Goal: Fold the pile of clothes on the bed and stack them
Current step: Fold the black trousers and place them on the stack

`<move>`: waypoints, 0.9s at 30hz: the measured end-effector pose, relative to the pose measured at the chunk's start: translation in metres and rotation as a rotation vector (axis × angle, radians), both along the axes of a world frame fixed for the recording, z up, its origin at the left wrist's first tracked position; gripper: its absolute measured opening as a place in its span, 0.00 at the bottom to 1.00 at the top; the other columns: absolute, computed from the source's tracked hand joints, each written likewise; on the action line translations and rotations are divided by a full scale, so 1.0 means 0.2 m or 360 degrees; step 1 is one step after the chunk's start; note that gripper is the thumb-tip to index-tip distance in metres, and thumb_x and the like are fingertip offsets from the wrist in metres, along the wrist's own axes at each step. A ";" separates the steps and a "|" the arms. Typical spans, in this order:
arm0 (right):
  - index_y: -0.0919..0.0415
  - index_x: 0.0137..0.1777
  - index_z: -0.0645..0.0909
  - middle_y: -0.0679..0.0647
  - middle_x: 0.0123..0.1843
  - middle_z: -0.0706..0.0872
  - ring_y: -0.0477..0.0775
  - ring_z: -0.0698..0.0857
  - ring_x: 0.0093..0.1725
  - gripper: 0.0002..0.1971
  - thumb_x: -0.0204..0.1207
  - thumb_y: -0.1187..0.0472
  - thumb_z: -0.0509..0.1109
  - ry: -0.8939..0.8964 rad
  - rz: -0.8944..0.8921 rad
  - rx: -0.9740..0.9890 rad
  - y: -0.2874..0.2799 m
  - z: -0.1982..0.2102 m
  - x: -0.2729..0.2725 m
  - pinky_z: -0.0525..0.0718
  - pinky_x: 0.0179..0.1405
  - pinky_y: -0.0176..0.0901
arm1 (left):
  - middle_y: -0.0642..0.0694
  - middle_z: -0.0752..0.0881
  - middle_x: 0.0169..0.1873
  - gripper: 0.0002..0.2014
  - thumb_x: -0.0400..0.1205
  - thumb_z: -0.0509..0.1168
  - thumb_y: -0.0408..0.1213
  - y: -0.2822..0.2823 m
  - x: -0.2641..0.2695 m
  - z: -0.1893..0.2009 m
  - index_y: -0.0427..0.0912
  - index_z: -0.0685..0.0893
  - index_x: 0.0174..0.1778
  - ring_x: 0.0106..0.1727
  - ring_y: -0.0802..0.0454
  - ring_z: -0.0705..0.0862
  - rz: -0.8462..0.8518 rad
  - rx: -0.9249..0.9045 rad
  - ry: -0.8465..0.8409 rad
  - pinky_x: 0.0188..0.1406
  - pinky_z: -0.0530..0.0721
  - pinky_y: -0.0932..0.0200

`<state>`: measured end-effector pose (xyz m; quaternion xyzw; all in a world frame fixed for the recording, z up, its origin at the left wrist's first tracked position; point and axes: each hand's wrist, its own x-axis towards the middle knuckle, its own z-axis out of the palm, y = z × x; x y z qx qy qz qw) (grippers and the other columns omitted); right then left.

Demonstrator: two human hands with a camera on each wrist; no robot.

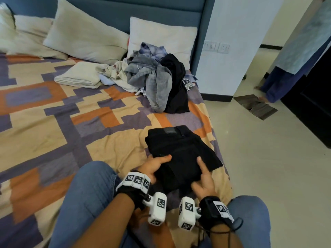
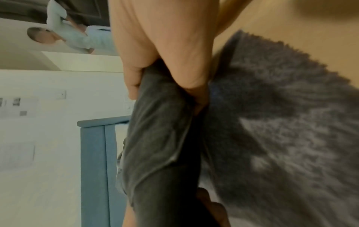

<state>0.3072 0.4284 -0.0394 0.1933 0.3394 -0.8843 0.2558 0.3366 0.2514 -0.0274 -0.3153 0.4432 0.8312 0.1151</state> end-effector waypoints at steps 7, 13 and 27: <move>0.63 0.75 0.77 0.63 0.69 0.84 0.65 0.82 0.70 0.22 0.80 0.67 0.67 0.0261 0.0046 0.0046 -0.11 0.22 -0.14 0.74 0.75 0.63 | 0.41 0.89 0.58 0.20 0.75 0.72 0.37 -0.15 -0.03 0.23 0.39 0.86 0.64 0.63 0.41 0.86 0.0063 0.0087 0.0171 0.65 0.83 0.47; 0.65 0.71 0.80 0.62 0.66 0.86 0.62 0.84 0.67 0.20 0.79 0.68 0.68 0.0380 0.0256 -0.0028 -0.42 0.43 -0.34 0.79 0.71 0.57 | 0.40 0.86 0.64 0.22 0.79 0.68 0.40 -0.47 -0.11 0.45 0.40 0.82 0.69 0.66 0.41 0.83 0.0367 0.0098 0.0471 0.71 0.78 0.46; 0.65 0.70 0.79 0.62 0.65 0.87 0.62 0.86 0.64 0.29 0.67 0.76 0.73 0.0573 0.0973 -0.0014 -1.93 0.23 -1.34 0.84 0.65 0.61 | 0.35 0.91 0.45 0.18 0.71 0.65 0.32 -1.78 -0.75 0.21 0.32 0.85 0.57 0.39 0.40 0.91 0.1058 -0.0053 0.0274 0.53 0.84 0.46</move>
